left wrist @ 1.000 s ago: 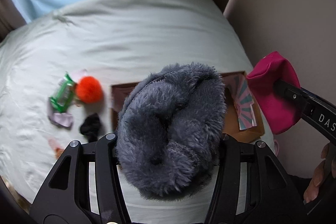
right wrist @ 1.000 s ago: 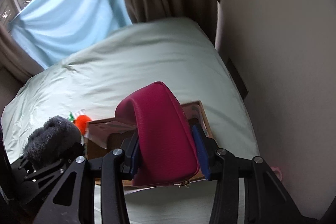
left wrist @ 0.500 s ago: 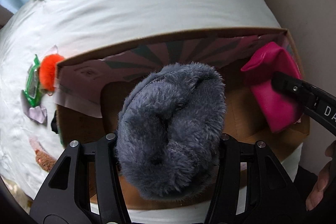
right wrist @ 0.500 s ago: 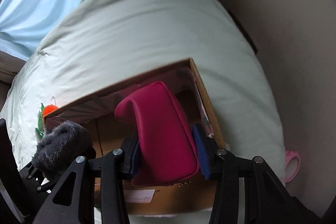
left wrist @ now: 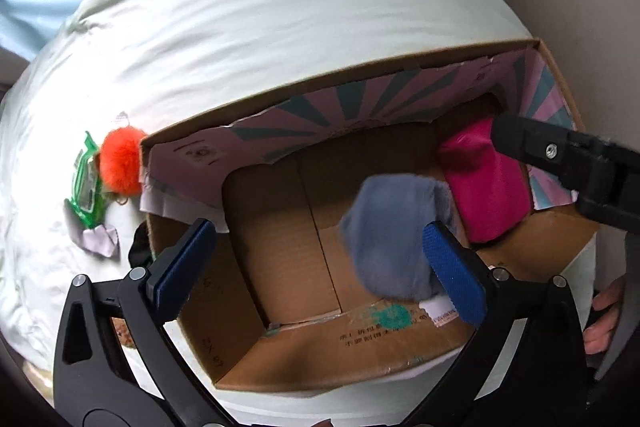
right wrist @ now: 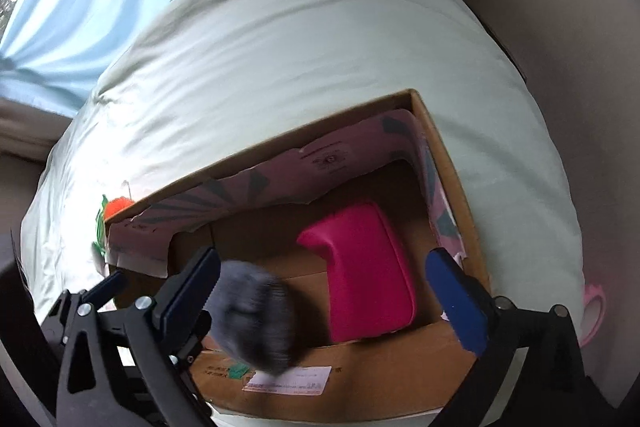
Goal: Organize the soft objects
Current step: 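Open the left tool over the box while the right tool releases the pouch inside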
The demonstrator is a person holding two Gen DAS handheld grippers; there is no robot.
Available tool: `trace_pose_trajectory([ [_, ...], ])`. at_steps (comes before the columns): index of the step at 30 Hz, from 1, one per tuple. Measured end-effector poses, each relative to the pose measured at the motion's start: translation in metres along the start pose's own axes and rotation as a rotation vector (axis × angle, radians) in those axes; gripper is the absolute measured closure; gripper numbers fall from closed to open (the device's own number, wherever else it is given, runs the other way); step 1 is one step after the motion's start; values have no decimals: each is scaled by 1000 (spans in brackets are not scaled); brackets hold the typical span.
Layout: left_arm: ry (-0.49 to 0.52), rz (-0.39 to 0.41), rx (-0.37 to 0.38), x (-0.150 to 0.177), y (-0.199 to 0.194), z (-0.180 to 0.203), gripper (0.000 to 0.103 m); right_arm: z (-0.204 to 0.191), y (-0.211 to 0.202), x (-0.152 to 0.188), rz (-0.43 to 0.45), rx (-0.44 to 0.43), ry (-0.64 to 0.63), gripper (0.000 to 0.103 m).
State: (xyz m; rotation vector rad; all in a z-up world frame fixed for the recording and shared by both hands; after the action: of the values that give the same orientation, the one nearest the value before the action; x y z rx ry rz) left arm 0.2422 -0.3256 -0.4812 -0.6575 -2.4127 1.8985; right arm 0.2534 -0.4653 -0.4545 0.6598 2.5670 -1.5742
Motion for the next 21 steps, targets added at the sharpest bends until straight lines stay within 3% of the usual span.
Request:
trace_pose_trajectory([
  [12, -31, 59, 47, 5, -50, -20, 0, -24, -45, 0, 80, 37, -71, 1],
  [21, -75, 165, 61, 8, -124, -54, 0, -62, -112, 4, 187, 73, -154, 1],
])
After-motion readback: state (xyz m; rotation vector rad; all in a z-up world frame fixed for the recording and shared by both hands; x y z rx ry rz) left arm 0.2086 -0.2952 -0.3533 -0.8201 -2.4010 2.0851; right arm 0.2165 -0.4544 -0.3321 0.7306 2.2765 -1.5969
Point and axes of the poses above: each gripper's, at about its wrist camera, not at the fingertips, and y roughly the way its jaws point, z to its right, x to its underside, the point moved 8 cm from there along y, roughly the way its jaws point, and after that the axes turned 14 degrees about -x, right-handed, at the moved point
